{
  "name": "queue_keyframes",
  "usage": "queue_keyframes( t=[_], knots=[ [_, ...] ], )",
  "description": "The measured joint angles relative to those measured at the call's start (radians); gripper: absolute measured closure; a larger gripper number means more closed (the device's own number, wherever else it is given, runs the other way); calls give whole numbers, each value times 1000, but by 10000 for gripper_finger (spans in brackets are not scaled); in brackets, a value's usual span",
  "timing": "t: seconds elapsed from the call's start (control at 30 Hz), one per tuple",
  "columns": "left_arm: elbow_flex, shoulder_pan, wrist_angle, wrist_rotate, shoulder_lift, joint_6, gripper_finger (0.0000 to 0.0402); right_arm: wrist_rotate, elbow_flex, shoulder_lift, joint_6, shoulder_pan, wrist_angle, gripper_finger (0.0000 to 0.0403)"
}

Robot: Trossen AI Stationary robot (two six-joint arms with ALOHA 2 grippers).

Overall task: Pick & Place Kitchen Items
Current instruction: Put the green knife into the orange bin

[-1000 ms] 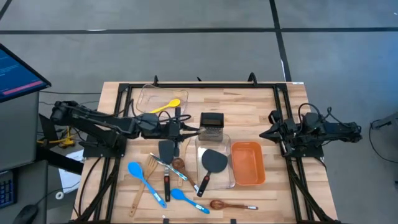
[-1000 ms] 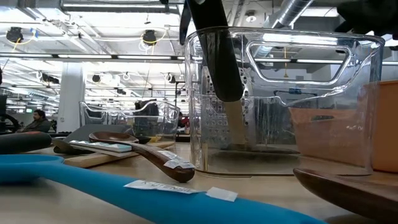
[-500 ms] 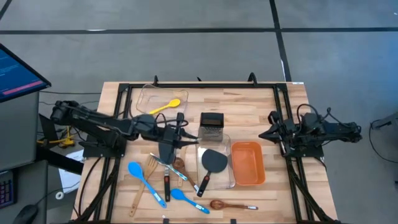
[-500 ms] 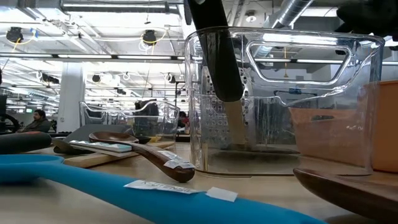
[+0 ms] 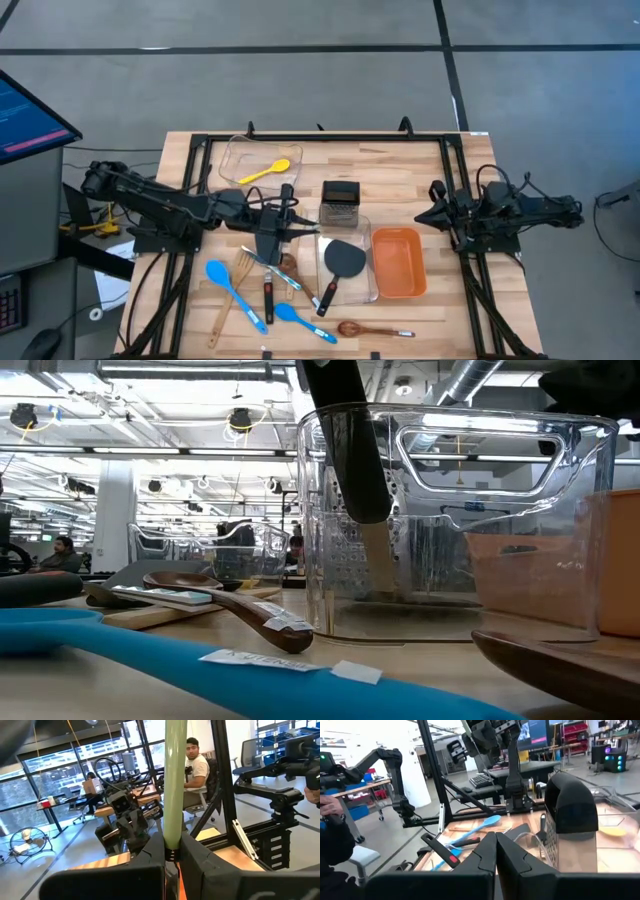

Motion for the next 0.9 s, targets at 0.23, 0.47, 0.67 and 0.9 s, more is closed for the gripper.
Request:
queue_keyframes(
  t=[0.23, 0.47, 0.67, 0.9],
  knots=[
    [0, 0, 39, 0, 7, 0, 394, 28, 1, 135, -68, 0, 239, 402],
    [0, 19, 111, -26, 79, 0, 394, 127, 0, 368, -119, -1, 479, 402],
    [0, 22, 182, -41, 88, 6, 394, 127, 0, 569, -155, 1, 711, 402],
    [0, 22, 176, -36, 84, 7, 394, 123, 6, 779, -157, 1, 932, 402]
  ],
)
